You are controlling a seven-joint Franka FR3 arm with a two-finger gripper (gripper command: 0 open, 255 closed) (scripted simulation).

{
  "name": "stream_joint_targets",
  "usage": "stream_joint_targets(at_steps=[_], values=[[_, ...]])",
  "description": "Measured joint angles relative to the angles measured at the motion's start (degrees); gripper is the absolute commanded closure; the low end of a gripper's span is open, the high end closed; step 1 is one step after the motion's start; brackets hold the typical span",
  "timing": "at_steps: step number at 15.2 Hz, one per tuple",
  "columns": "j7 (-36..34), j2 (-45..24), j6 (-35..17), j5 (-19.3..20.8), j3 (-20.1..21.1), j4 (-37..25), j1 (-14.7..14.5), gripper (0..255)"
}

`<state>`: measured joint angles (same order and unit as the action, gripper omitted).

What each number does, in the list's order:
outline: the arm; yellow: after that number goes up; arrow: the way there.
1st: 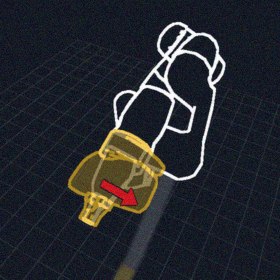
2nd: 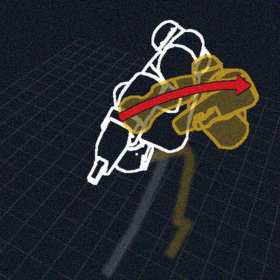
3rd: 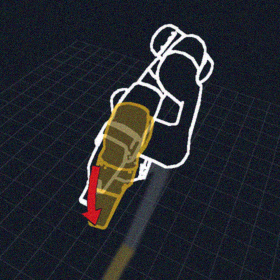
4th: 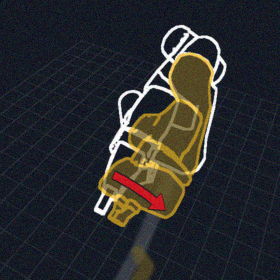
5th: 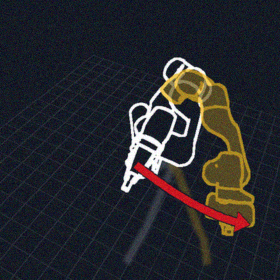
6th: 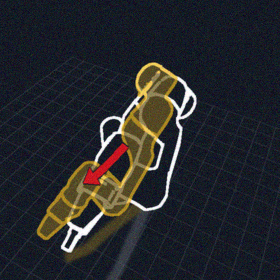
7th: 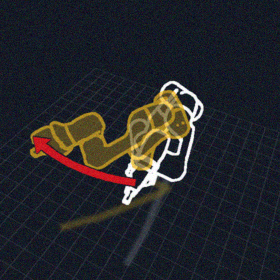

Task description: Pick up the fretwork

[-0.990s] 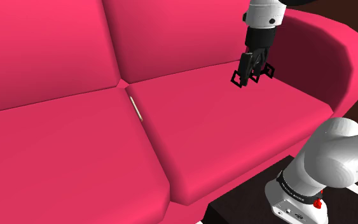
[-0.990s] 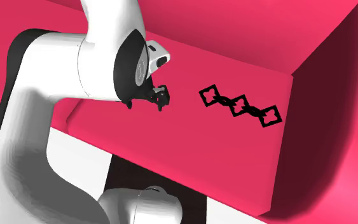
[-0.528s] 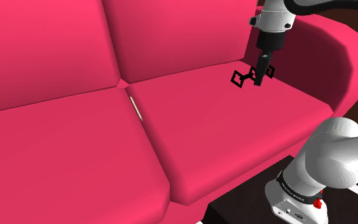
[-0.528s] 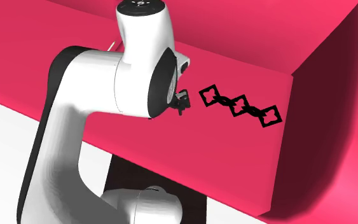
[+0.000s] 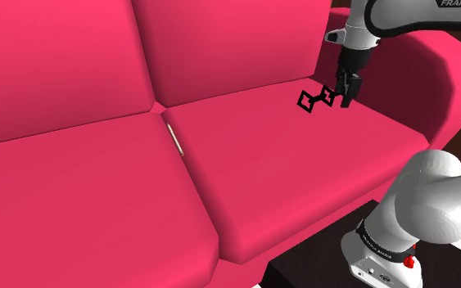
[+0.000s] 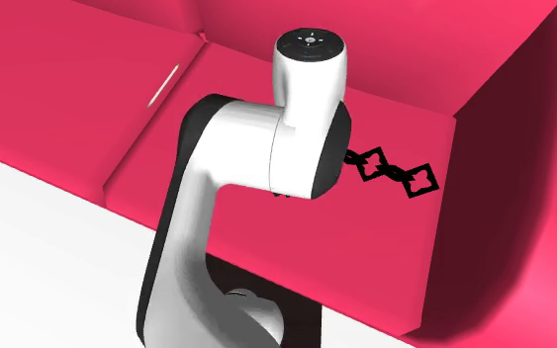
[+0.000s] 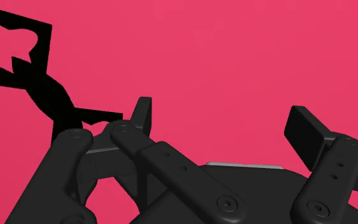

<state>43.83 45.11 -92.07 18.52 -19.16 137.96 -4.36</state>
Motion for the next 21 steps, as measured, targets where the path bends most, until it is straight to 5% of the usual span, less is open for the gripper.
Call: stream_joint_targets(at_steps=[6, 13, 21], values=[[19.89, -5.57, -7.36, 6.25, -10.79, -2.49, -3.97, 0], [43.67, -18.36, -16.54, 6.45, -24.71, -11.7, -12.84, 0], [46.39, -20.66, -22.82, 6.83, -27.93, -8.34, -13.92, 0]])
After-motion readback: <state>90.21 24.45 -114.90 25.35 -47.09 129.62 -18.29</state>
